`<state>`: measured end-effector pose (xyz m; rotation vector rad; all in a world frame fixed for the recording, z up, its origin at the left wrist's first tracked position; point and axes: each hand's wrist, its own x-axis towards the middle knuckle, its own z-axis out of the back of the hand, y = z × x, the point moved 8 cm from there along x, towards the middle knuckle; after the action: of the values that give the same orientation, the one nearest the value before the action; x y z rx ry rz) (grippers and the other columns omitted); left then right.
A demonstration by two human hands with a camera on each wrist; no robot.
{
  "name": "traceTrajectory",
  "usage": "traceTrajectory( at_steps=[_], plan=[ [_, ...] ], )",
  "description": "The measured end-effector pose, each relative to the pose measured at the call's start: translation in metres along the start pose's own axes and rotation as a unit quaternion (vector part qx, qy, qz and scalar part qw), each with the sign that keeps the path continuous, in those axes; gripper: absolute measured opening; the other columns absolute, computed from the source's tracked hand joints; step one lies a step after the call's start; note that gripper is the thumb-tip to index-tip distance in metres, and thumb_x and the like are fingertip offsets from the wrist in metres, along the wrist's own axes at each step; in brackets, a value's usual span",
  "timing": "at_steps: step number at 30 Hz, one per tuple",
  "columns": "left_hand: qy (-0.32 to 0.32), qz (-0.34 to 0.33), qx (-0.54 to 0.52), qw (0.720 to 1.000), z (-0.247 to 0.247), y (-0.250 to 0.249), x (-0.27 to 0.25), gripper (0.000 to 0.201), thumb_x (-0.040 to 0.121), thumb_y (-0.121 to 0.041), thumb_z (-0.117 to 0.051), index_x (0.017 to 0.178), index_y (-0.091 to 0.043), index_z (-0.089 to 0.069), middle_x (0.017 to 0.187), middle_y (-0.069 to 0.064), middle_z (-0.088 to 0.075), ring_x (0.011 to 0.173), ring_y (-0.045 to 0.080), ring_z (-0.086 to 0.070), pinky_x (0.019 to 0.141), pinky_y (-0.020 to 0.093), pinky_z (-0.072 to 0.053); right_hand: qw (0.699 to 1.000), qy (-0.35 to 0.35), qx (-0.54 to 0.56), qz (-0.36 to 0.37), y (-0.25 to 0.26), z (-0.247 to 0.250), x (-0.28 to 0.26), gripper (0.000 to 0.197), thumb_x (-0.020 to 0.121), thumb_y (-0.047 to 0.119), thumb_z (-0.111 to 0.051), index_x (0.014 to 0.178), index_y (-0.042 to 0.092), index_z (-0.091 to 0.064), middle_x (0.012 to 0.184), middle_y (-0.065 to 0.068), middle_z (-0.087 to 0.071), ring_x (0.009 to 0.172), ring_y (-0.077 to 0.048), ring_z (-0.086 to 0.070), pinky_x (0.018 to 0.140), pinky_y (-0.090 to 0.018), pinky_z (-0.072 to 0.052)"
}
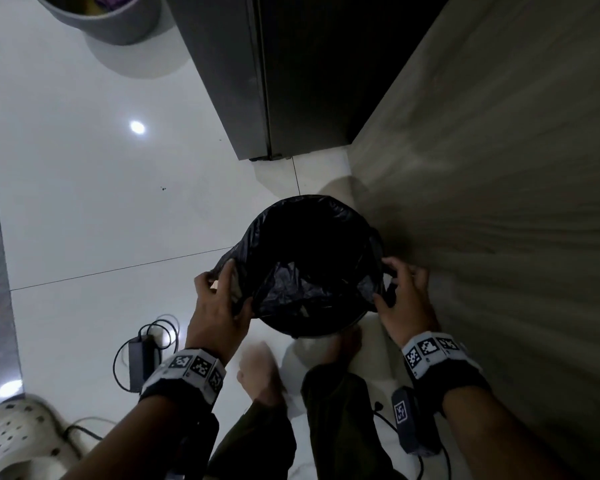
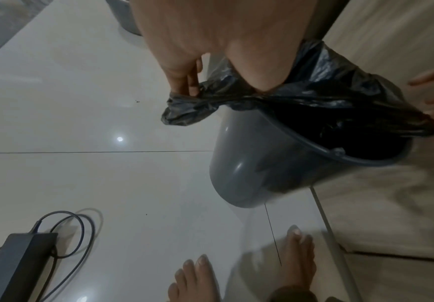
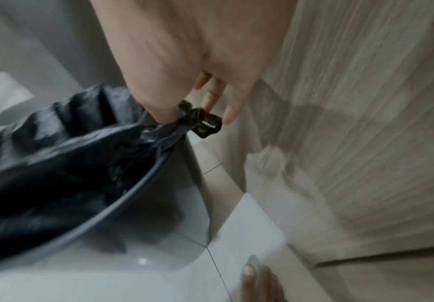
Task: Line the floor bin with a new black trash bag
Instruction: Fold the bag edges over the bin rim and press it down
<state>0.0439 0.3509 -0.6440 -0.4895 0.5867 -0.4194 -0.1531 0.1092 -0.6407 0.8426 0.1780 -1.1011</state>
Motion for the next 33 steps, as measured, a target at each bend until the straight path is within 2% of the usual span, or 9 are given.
traceTrajectory(
  at_steps=[5,8,11,14,19,22,26,29,33],
  plan=[
    [0.004,-0.077,0.144,0.987,-0.006,-0.016,-0.006,0.059,0.078,-0.016,-0.064,0.134,-0.019,-0.044,0.111,0.023,-0.048,0.095,0.040,-0.050,0.072,0.046,-0.053,0.991,0.053,-0.114,0.049,0.015,-0.012,-0.012,0.055,0.086,0.003,-0.056,0.127,0.037,-0.042,0.130,-0.003,-0.043,0.099,-0.027,-0.060,0.077,-0.040,-0.055],
    [0.040,-0.088,0.134,0.986,-0.014,-0.022,-0.008,0.047,0.080,-0.009,-0.060,0.126,-0.019,-0.055,0.115,0.024,-0.049,0.097,0.042,-0.051,0.069,0.046,-0.053,0.985,0.058,-0.144,0.074,0.017,-0.014,-0.015,0.046,0.090,0.005,-0.051,0.124,0.036,-0.045,0.126,-0.005,-0.049,0.086,-0.032,-0.062,0.071,-0.044,-0.056],
    [0.062,-0.081,0.122,0.987,-0.020,-0.022,-0.012,0.034,0.081,-0.011,-0.057,0.113,-0.020,-0.063,0.115,0.020,-0.049,0.099,0.039,-0.053,0.065,0.047,-0.055,0.973,0.069,-0.188,0.110,0.020,-0.020,-0.023,0.031,0.096,0.029,-0.044,0.126,0.032,-0.047,0.130,-0.004,-0.052,0.089,-0.032,-0.064,0.072,-0.039,-0.054],
    [0.054,-0.058,0.104,0.992,-0.021,-0.019,-0.019,0.030,0.075,-0.020,-0.062,0.105,-0.021,-0.066,0.112,0.015,-0.049,0.102,0.034,-0.053,0.064,0.046,-0.056,0.952,0.076,-0.252,0.155,0.023,-0.027,-0.032,0.038,0.094,0.045,-0.043,0.129,0.030,-0.050,0.128,0.000,-0.056,0.098,-0.029,-0.064,0.073,-0.031,-0.045],
    [0.044,-0.049,0.087,0.994,-0.029,-0.014,-0.027,0.012,0.080,-0.030,-0.063,0.089,-0.025,-0.067,0.110,0.007,-0.047,0.096,0.028,-0.058,0.062,0.045,-0.056,0.959,-0.027,-0.195,0.204,0.018,-0.010,-0.036,0.011,0.083,0.023,-0.066,0.092,0.020,-0.073,0.102,-0.004,-0.064,0.092,-0.029,-0.061,0.079,-0.036,-0.045],
    [0.025,-0.037,0.081,0.996,-0.031,-0.012,-0.031,0.009,0.084,-0.026,-0.059,0.085,-0.020,-0.066,0.116,0.007,-0.048,0.096,0.029,-0.059,0.062,0.044,-0.055,0.963,-0.049,-0.202,0.172,-0.001,-0.002,-0.039,0.010,0.080,0.024,-0.069,0.089,0.023,-0.074,0.099,-0.003,-0.063,0.097,-0.026,-0.056,0.081,-0.037,-0.044],
    [0.003,-0.048,0.089,0.995,-0.035,-0.017,-0.040,0.012,0.086,-0.022,-0.057,0.085,-0.013,-0.065,0.117,0.013,-0.045,0.094,0.032,-0.057,0.060,0.043,-0.054,0.984,0.053,-0.148,0.087,-0.031,-0.016,-0.040,0.020,0.090,0.028,-0.054,0.102,0.028,-0.070,0.106,0.002,-0.066,0.094,-0.021,-0.062,0.083,-0.036,-0.049],
    [-0.023,-0.069,0.110,0.991,-0.036,-0.021,-0.049,0.011,0.086,-0.018,-0.058,0.083,-0.010,-0.065,0.112,0.017,-0.048,0.097,0.035,-0.051,0.062,0.039,-0.052,0.997,0.065,-0.048,0.019,-0.036,-0.020,-0.037,0.020,0.090,0.034,-0.053,0.091,0.025,-0.071,0.097,0.003,-0.066,0.086,-0.019,-0.063,0.074,-0.032,-0.051],
    [-0.029,-0.108,0.135,0.985,-0.041,-0.019,-0.059,0.026,0.084,-0.029,-0.047,0.090,-0.012,-0.065,0.106,0.017,-0.053,0.092,0.034,-0.044,0.072,0.040,-0.047,0.997,0.040,0.057,-0.031,-0.038,-0.025,-0.028,0.030,0.085,0.040,-0.064,0.080,0.013,-0.074,0.079,-0.002,-0.072,0.077,-0.019,-0.066,0.072,-0.031,-0.053]
  ],
)
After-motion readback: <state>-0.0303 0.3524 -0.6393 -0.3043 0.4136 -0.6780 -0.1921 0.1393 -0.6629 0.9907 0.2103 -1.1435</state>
